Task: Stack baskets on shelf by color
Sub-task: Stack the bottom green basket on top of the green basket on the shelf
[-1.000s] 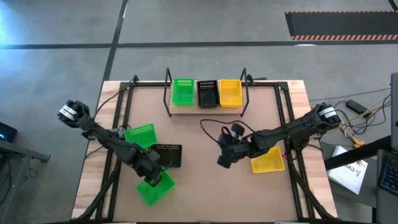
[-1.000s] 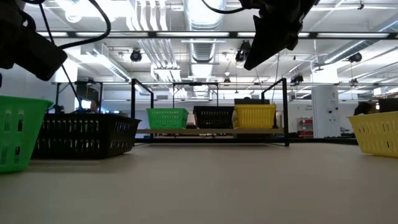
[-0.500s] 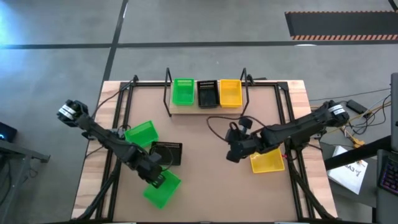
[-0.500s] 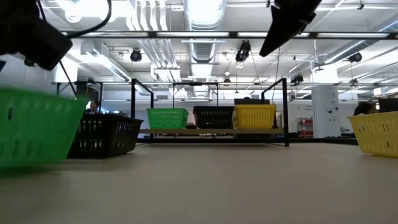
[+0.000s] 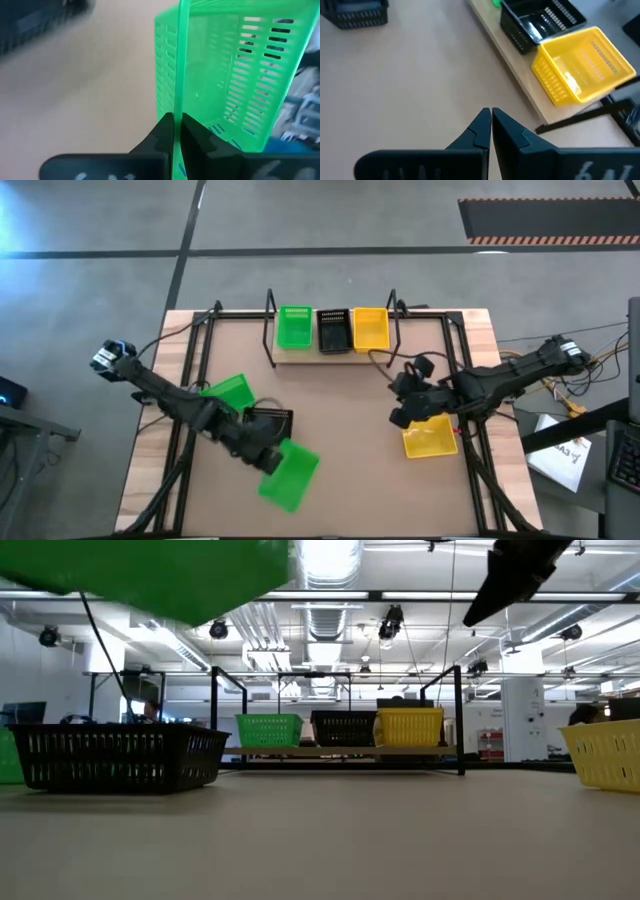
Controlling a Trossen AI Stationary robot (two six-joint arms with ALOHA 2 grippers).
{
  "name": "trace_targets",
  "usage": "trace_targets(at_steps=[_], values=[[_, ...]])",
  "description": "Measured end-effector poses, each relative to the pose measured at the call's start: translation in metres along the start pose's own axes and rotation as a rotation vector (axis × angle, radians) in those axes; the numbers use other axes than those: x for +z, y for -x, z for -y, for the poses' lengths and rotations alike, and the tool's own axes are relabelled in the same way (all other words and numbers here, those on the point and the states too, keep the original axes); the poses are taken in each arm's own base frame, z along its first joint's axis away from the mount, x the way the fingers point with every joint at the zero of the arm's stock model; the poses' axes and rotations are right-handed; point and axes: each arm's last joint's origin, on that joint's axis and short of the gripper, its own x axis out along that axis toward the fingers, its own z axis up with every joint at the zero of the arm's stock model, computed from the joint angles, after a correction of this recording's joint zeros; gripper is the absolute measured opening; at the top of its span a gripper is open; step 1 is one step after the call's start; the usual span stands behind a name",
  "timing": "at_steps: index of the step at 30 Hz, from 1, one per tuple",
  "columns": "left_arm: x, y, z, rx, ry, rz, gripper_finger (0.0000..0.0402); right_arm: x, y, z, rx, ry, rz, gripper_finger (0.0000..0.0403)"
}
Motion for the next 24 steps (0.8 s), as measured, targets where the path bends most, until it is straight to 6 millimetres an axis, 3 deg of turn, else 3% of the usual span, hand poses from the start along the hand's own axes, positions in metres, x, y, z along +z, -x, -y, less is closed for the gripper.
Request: trace_targets(at_steps=[4, 9, 14, 19, 24], values=[[0.04, 0.017, 0.014, -0.055, -0.022, 0.133, 0.0001, -0.005, 0.008, 0.01, 0.02, -0.078, 0.029, 0.0009], [0.109, 0.048, 0.009, -0.017, -0.078, 0.345, 0.0, -0.006, 0.016, 0.015, 0.041, -0.141, 0.057, 0.0009], [0.176, 0.097, -0.011, 0.095, -0.126, 0.532, 0.0, 0.002, 0.019, 0.013, 0.052, -0.169, 0.074, 0.0009], [0.223, 0.143, -0.036, 0.242, -0.115, 0.637, 0.0, 0.011, 0.016, 0.006, 0.043, -0.155, 0.08, 0.0009], [0.258, 0.162, -0.056, 0.363, -0.065, 0.604, 0.0, 0.018, 0.009, -0.003, 0.002, -0.142, 0.081, 0.0009]])
